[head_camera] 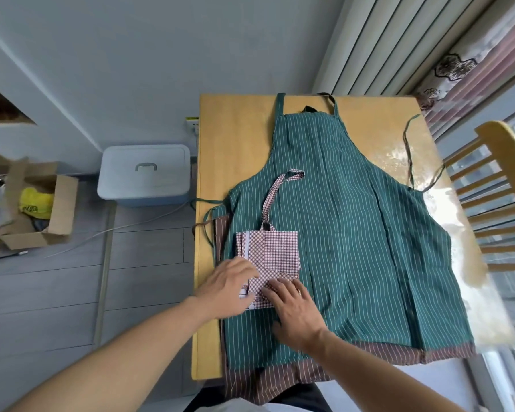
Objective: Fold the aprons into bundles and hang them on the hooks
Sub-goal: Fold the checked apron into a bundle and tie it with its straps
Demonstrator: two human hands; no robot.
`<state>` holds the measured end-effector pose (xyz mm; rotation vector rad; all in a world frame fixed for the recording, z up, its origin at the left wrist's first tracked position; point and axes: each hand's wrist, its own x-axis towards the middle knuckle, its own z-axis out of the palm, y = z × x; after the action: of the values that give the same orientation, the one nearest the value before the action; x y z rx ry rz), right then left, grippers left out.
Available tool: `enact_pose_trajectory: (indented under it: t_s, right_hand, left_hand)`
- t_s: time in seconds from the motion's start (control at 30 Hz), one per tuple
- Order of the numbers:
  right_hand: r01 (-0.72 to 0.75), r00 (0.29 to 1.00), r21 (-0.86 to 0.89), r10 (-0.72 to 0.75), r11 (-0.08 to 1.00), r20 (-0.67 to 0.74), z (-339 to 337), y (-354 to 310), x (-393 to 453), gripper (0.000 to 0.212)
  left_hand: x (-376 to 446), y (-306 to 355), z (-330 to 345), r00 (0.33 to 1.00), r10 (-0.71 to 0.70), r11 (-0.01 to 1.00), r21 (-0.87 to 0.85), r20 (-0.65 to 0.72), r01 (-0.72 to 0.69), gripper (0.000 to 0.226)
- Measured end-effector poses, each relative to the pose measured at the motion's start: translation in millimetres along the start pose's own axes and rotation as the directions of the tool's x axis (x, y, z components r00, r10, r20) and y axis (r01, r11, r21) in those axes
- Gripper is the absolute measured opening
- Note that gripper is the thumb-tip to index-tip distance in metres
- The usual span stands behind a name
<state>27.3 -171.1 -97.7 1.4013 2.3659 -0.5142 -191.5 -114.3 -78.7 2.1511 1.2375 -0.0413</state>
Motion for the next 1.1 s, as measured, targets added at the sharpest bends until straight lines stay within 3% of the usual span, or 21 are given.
enact_pose_trajectory:
  t_s: [0.07,0.13,0.3,0.37,0.47,0.57,0.67,0.77,0.83,0.9,1.0,1.1]
  right_hand:
    - [-0.069,0.996,0.003,0.069,0.998,-0.056,13,-2,-4,0.088]
    - [-0.138,0.979,0.044,0.143,0.989,-0.148,15,0,-4,0.092]
    - [-0.153,0.940,0.353,0.246,0.923,-0.235,1,7,0,0.049]
    - [-0.165,0.911,0.511,0.329,0.844,-0.250,-15,10,-3,0.035]
    - [-0.195,0.894,0.627,0.400,0.754,-0.203,-41,17,-7,0.020]
    - [-0.176,0.931,0.653,0.341,0.737,-0.133,-58,22,-9,0.017]
    - [-0.162,0.956,0.723,0.288,0.672,-0.055,-65,27,-13,0.023]
    - [-0.163,0.976,0.873,0.203,0.461,0.075,-66,28,-19,0.029]
    - [-0.208,0.975,0.840,0.171,0.501,0.140,-58,25,-19,0.026]
    - [-0.276,0.955,0.788,0.249,0.550,0.161,-46,23,-13,0.015]
    - [-0.297,0.924,0.826,0.361,0.480,0.122,-35,21,-2,0.005]
    - [-0.336,0.900,0.821,0.415,0.461,0.135,-32,19,9,0.011]
  left_hand:
    - [-4,4,7,0.981,-0.026,1.000,0.017,0.193,0.023,0.076]
    - [-6,4,14,0.974,-0.068,0.997,-0.011,0.214,0.072,0.088]
    - [-5,2,15,0.974,-0.083,0.996,-0.012,0.211,0.087,0.096]
    - [-5,0,13,0.976,-0.080,0.994,-0.052,0.205,0.092,0.091]
    - [-3,-6,8,0.979,-0.172,0.960,-0.205,0.107,0.191,0.062]
    - [-1,-7,4,0.967,-0.243,0.906,-0.340,0.074,0.253,0.026]
    - [-3,-9,2,0.963,-0.242,0.842,-0.468,0.115,0.268,0.010]
    - [-7,-10,3,0.963,-0.235,0.753,-0.601,0.135,0.268,0.017]
    - [-11,-11,6,0.957,-0.243,0.729,-0.622,0.156,0.286,0.016]
    - [-12,-13,14,0.947,-0.279,0.711,-0.627,0.162,0.317,0.013]
    - [-11,-15,20,0.892,-0.415,0.649,-0.630,0.177,0.427,0.026]
    - [-9,-21,28,0.835,-0.534,0.606,-0.627,0.134,0.489,0.032]
